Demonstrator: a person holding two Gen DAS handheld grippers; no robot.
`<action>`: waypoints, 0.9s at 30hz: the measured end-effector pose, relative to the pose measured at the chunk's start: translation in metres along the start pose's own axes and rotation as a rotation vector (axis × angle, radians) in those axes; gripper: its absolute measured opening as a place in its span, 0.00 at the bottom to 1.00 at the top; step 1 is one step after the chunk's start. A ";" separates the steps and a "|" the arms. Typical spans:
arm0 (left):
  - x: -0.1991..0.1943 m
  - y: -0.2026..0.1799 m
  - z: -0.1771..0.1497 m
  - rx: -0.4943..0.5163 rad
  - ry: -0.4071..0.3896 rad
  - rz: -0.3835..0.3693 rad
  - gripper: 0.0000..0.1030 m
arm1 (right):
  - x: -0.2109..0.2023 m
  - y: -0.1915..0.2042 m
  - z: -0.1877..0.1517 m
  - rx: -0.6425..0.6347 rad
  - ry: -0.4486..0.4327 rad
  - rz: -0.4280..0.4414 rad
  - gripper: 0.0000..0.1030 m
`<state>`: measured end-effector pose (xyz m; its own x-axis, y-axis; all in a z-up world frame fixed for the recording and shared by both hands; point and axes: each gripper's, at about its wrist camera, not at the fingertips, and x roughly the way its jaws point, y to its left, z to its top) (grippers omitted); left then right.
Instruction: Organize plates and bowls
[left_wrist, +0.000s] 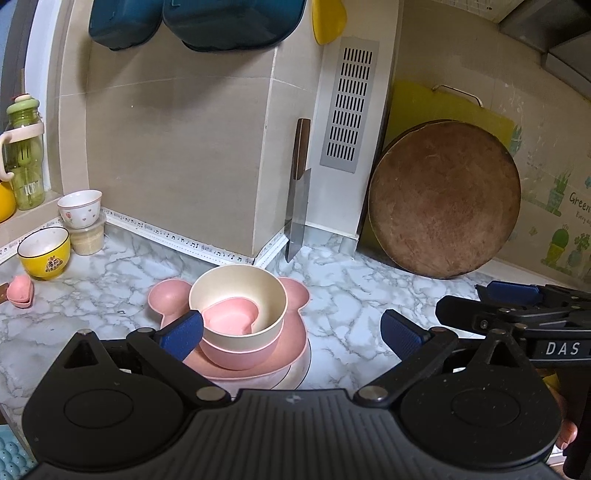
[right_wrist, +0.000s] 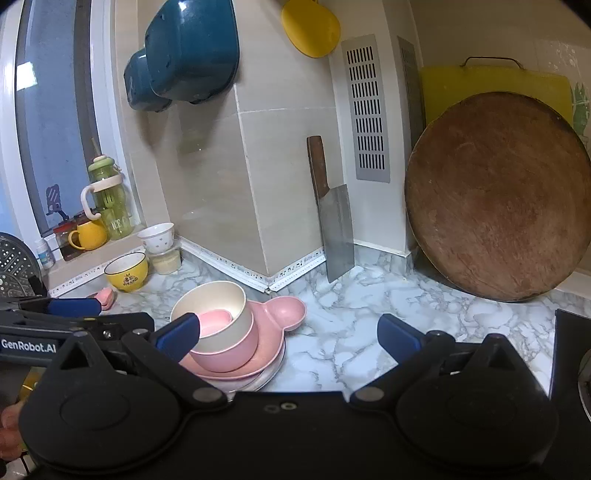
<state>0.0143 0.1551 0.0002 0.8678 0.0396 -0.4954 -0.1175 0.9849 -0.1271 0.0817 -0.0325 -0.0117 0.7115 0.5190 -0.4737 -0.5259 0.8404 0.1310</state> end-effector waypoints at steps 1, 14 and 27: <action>0.001 0.001 0.000 -0.002 0.002 -0.006 1.00 | 0.001 0.001 0.000 -0.004 -0.002 -0.007 1.00; 0.007 0.004 0.000 -0.011 0.031 -0.005 1.00 | 0.008 0.004 0.000 -0.009 0.016 -0.011 1.00; 0.007 0.008 -0.003 -0.034 0.062 0.004 1.00 | 0.013 0.006 -0.001 -0.006 0.046 0.002 1.00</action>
<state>0.0180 0.1623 -0.0063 0.8356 0.0314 -0.5484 -0.1379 0.9784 -0.1540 0.0876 -0.0209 -0.0182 0.6885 0.5126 -0.5130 -0.5297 0.8386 0.1270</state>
